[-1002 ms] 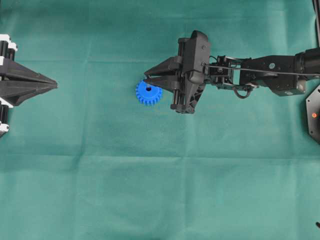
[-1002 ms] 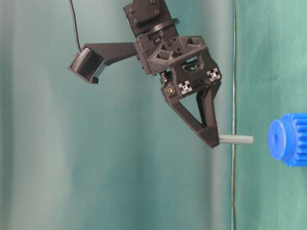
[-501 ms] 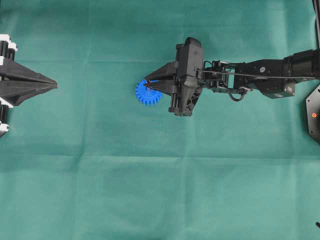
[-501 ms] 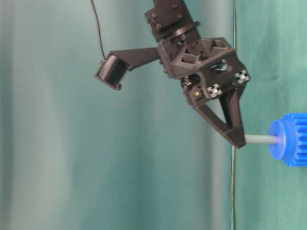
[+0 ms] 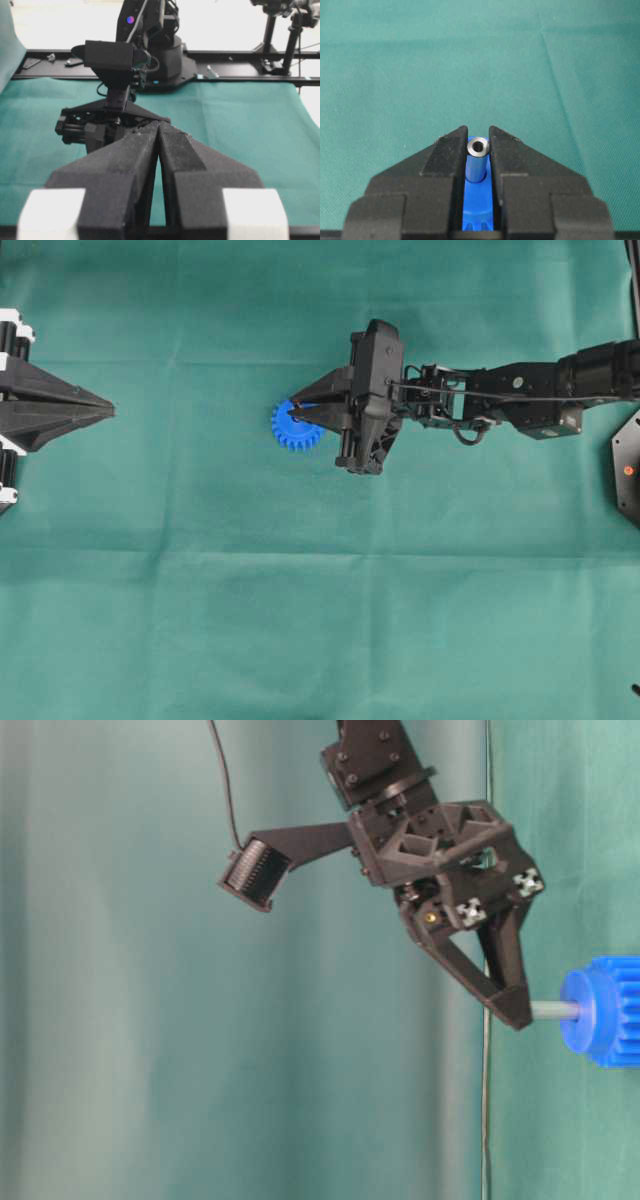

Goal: Insert the shaft placed at a random location into the center hole of the small gear at another random location.
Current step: 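Align the shaft over the gear's center hole and lower it in, then open the right gripper and withdraw it right from the gear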

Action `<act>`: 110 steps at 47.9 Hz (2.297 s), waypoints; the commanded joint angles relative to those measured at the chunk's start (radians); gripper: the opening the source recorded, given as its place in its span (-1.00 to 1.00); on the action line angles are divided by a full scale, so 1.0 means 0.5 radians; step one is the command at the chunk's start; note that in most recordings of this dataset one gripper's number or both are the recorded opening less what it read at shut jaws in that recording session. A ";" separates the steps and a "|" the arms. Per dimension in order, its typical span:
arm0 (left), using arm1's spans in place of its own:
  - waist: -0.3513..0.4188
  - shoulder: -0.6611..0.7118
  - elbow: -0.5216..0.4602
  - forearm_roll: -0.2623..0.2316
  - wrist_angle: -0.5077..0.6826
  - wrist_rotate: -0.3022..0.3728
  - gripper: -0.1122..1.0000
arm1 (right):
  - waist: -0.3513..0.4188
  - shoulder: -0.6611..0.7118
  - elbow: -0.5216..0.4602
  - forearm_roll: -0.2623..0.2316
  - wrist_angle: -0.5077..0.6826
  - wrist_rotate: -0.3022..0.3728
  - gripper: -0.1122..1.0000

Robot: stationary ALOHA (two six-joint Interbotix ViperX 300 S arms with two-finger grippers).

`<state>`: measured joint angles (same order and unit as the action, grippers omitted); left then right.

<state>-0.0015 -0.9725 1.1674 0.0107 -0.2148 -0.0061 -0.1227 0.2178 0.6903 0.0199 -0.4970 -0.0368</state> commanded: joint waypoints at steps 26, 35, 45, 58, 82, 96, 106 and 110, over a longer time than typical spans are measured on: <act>-0.003 0.015 -0.031 0.006 0.000 -0.003 -0.79 | 0.003 0.064 -0.055 0.006 -0.040 -0.006 -0.56; 0.000 0.015 -0.031 0.006 0.006 -0.003 -0.79 | 0.003 0.074 -0.055 0.006 -0.049 -0.006 -0.56; 0.000 0.015 -0.031 0.006 0.003 -0.003 -0.79 | 0.003 0.074 -0.055 0.006 -0.049 -0.006 -0.56; -0.003 0.015 -0.031 0.006 0.003 -0.003 -0.79 | 0.003 0.074 -0.055 0.006 -0.043 -0.003 -0.55; -0.003 0.015 -0.031 0.006 0.012 -0.006 -0.79 | 0.003 0.028 -0.077 0.012 -0.037 0.012 0.44; 0.000 0.015 -0.031 0.006 0.015 -0.003 -0.79 | 0.003 -0.166 -0.067 0.012 0.061 0.012 0.41; 0.000 0.015 -0.031 0.006 0.015 -0.003 -0.79 | 0.003 -0.276 -0.040 0.012 0.077 0.012 0.41; -0.003 0.015 -0.031 0.006 0.015 -0.003 -0.79 | 0.003 -0.291 -0.028 0.012 0.077 0.012 0.41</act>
<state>-0.0015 -0.9725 1.1674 0.0107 -0.2025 -0.0077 -0.1227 0.1089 0.6826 0.0230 -0.4602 -0.0353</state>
